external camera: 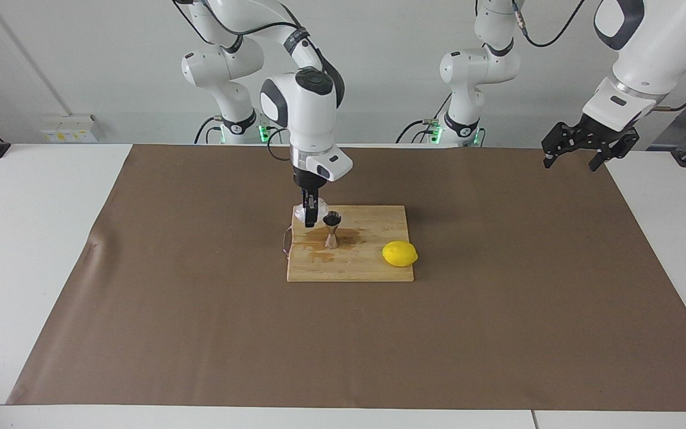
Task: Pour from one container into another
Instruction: 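Carry the white cup back and lower it to its spot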
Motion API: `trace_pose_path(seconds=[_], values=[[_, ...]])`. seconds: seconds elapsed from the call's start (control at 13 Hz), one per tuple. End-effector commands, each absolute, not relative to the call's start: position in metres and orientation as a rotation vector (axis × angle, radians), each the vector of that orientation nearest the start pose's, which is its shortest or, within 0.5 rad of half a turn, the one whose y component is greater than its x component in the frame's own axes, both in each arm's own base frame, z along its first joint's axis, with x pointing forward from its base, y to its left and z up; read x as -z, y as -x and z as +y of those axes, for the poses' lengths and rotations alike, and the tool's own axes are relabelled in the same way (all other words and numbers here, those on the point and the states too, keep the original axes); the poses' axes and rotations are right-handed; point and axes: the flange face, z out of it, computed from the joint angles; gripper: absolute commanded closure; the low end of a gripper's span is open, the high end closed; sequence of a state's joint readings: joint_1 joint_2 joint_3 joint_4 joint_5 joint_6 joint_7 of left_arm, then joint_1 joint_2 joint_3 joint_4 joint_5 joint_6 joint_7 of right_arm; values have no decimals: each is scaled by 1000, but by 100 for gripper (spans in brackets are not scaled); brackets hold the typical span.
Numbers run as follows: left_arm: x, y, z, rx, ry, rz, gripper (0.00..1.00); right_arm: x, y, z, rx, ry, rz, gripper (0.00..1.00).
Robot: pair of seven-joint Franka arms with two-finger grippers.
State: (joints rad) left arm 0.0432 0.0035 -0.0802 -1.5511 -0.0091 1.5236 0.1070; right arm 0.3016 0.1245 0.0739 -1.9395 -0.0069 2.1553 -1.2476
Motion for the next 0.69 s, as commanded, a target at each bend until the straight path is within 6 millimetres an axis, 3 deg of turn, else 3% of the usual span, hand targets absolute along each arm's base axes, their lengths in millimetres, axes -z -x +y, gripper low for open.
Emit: trace_pose_path(seconds=[0.0, 0.15, 0.62], values=[[-629, -550, -20, -48, 3145, 235, 0, -419, -560, 168, -180, -2222, 2308, 100], [-629, -550, -21, -48, 3145, 237, 0, -404, -565, 126, -217, -2299, 2314, 100], [-627, -549, -22, -57, 3144, 237, 0, -353, -569, 47, -390, -2414, 2402, 100]])
